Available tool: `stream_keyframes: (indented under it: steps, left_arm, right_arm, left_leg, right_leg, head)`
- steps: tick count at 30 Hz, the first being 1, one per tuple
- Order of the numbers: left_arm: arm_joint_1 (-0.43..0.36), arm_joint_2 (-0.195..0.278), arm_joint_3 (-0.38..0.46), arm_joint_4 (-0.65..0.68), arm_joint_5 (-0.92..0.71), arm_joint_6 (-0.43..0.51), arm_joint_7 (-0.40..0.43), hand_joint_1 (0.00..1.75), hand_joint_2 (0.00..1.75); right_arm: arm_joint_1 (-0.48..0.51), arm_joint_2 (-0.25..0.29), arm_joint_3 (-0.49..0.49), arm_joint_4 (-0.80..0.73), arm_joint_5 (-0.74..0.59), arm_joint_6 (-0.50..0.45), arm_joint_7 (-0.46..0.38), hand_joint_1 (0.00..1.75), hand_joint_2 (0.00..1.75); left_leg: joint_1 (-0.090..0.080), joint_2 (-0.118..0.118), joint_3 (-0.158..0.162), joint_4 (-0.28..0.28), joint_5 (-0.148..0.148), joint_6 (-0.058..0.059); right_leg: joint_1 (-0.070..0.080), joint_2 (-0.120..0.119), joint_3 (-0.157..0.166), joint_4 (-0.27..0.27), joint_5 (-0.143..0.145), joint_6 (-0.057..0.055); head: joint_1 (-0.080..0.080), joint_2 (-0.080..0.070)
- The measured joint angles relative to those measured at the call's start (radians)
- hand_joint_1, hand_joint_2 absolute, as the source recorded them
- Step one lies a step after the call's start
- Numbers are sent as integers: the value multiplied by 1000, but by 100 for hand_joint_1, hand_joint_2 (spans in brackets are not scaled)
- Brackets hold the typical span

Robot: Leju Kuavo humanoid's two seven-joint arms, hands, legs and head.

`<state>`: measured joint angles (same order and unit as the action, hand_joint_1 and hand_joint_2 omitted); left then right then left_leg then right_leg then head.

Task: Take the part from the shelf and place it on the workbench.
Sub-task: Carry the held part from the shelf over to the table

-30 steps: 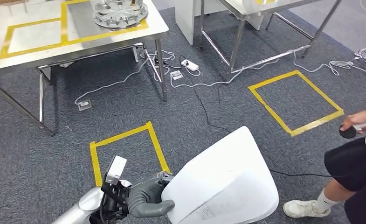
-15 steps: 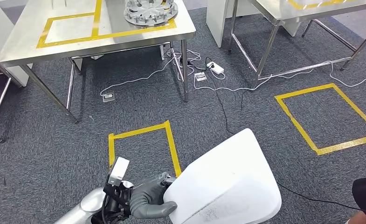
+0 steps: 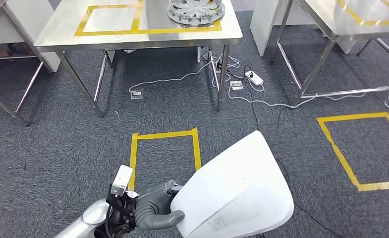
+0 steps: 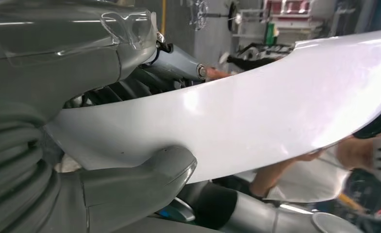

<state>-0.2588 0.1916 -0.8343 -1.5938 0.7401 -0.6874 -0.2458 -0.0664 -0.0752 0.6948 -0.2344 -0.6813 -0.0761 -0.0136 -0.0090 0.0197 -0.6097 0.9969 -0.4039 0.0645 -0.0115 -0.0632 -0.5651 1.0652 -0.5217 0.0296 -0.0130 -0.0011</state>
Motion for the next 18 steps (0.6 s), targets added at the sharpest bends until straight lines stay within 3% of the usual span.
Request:
stream_keyframes:
  steps: [1,3,4,5,6,8,10,12,13,15,17,18]
  left_arm:
    - [0,-2,0,0,1,0,-1,175,175]
    - [2,-5,-2,1,2,0,-1,175,175]
    - [4,-5,-2,2,2,1,-2,175,175]
    - [6,-5,-3,3,2,1,-2,175,175]
    - [7,-5,-3,4,2,1,-2,175,175]
    - [9,-4,-2,4,2,1,-5,175,175]
    - [10,-3,-2,5,2,0,-9,175,175]
    - [15,0,-1,6,3,0,-13,175,175]
    - [17,2,0,6,3,0,-15,175,175]
    - [19,5,1,7,4,0,-17,175,175]
    - [19,6,1,7,4,0,-18,175,175]
    - [20,7,1,8,4,0,-18,175,175]
  right_arm:
    - [0,1,0,0,0,-2,0,0,0]
    - [5,2,0,0,-1,-3,1,0,0]
    - [7,1,1,1,-1,-3,2,0,0]
    - [8,0,1,1,-1,-3,2,0,0]
    - [8,0,1,1,-1,-3,3,0,0]
    - [7,0,1,1,-1,-3,3,0,0]
    - [6,2,1,1,-1,-3,3,0,0]
    - [5,4,1,1,-2,-2,3,0,0]
    - [4,5,1,1,-2,-2,3,0,0]
    - [2,6,1,0,-2,-2,3,0,0]
    - [4,7,1,1,-3,-2,3,0,0]
    - [6,7,1,1,-3,-2,3,0,0]
  left_leg:
    - [4,-13,3,-5,3,2]
    - [7,-42,3,-5,3,4]
    - [8,-59,3,-4,3,3]
    - [10,-75,4,-3,2,1]
    - [13,-90,4,0,-1,-3]
    - [17,-117,1,14,-10,-17]
    - [17,-136,-7,31,-19,-33]
    - [19,-147,-12,35,-22,-41]
    - [21,-143,-12,37,-24,-44]
    - [22,-100,-31,80,-49,-52]
    - [22,-44,-89,197,-104,-59]
    - [23,-30,-125,264,-128,-61]
  right_leg:
    - [-3,31,-28,55,-23,-3]
    - [-8,56,-101,187,-67,-3]
    - [-11,58,-126,224,-72,4]
    - [-15,59,-133,223,-60,14]
    - [-20,61,-119,180,-33,28]
    - [-32,86,-63,43,29,53]
    - [-37,104,-30,-27,56,49]
    - [-33,94,-26,-27,57,31]
    - [-32,87,-24,-28,57,24]
    - [-33,72,-18,-30,54,10]
    - [-29,54,-13,-31,48,-1]
    - [-26,43,-11,-30,46,-5]
  head:
    - [2,0]
    - [5,0]
    - [5,0]
    - [5,0]
    - [5,0]
    - [7,0]
    - [9,0]
    - [8,0]
    - [7,0]
    - [3,0]
    - [-2,0]
    - [-2,0]
